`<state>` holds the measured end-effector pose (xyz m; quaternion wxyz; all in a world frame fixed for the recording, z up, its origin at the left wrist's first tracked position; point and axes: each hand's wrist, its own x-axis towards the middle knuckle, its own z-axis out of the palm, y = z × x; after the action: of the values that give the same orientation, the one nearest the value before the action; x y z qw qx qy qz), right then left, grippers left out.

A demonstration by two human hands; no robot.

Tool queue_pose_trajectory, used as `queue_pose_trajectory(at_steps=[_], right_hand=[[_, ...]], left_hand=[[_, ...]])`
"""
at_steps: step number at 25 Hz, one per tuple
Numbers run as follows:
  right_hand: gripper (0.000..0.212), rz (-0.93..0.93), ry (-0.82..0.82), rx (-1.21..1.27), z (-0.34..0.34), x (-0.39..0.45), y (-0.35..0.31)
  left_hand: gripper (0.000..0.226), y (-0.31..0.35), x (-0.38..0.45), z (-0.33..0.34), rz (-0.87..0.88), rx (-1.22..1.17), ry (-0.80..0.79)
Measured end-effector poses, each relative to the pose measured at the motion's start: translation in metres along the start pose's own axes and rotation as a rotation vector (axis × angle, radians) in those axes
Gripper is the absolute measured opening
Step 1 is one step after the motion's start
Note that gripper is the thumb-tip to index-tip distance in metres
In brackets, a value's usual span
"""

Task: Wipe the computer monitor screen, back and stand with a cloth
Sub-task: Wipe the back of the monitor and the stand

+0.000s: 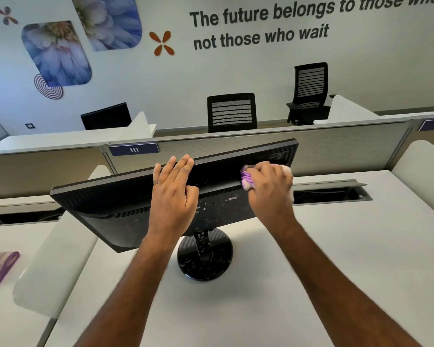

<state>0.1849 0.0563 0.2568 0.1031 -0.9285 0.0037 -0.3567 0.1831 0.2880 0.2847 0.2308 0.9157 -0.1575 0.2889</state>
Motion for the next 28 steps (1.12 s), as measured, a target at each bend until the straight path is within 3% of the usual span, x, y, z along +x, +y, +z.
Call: queue_pose_trajectory(at_steps=[7, 11, 19, 28], right_hand=[[0.035, -0.178, -0.132, 0.091, 0.003, -0.014, -0.091], [0.033, -0.157, -0.102, 0.088, -0.002, -0.013, -0.074], [0.034, 0.027, -0.071, 0.030, -0.007, -0.001, 0.003], [0.032, 0.015, -0.012, 0.113, 0.004, -0.010, -0.062]], left_hand=[[0.060, -0.001, 0.002, -0.002, 0.021, 0.049, -0.021], [0.058, -0.024, 0.004, -0.023, 0.103, 0.118, -0.066], [0.051, -0.103, -0.025, -0.078, 0.004, 0.221, 0.060], [0.052, -0.095, -0.032, -0.073, -0.108, 0.081, 0.128]])
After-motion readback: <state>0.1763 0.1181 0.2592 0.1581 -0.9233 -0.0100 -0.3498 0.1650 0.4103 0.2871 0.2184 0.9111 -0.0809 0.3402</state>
